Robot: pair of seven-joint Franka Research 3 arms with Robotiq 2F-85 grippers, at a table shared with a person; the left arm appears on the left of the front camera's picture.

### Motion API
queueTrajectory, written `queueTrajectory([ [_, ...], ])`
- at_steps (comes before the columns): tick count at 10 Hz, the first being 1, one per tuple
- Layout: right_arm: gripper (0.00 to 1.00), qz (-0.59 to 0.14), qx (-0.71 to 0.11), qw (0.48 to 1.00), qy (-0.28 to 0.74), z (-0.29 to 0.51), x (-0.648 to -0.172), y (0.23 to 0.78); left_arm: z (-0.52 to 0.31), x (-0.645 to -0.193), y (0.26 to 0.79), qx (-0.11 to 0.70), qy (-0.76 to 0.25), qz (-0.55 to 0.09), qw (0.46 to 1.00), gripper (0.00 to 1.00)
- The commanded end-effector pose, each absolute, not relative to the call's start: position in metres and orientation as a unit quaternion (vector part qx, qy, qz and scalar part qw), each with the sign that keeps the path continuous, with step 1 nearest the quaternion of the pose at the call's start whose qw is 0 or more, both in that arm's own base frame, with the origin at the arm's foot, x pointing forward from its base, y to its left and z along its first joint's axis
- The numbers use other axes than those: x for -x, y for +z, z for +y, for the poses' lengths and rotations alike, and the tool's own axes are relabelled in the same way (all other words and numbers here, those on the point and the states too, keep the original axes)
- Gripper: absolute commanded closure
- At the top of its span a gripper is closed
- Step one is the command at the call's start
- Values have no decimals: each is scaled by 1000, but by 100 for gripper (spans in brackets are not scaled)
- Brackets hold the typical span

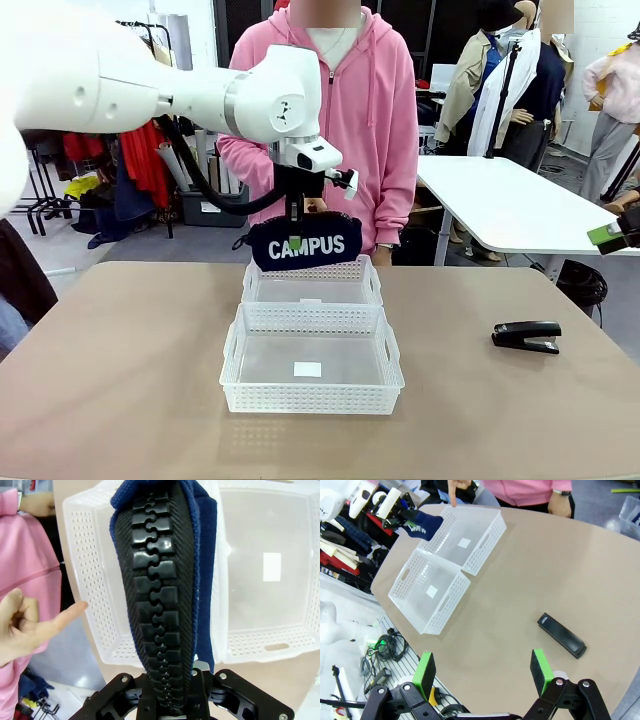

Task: Distribute items into two baskets.
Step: Place the picked Pencil pouch into the Organizing basket as instructed by the person.

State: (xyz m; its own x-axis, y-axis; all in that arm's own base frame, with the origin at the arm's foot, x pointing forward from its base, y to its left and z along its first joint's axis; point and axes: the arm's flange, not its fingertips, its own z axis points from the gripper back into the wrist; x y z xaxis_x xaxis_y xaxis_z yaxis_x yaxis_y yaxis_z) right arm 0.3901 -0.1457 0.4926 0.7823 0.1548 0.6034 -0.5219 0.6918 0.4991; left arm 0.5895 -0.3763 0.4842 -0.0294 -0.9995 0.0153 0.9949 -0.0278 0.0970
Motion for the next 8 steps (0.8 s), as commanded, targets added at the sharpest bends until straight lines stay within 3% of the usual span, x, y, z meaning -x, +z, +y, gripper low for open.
queueTrajectory([
  [1, 0, -273, -348, 876, 195, -145, -390, 495, -386, -598, 479, -59, -702, -51, 708, 100],
  [8, 0, -273, -348, 876, 195, -145, -390, 495, -396, -617, 429, -56, -695, -53, 715, 100],
])
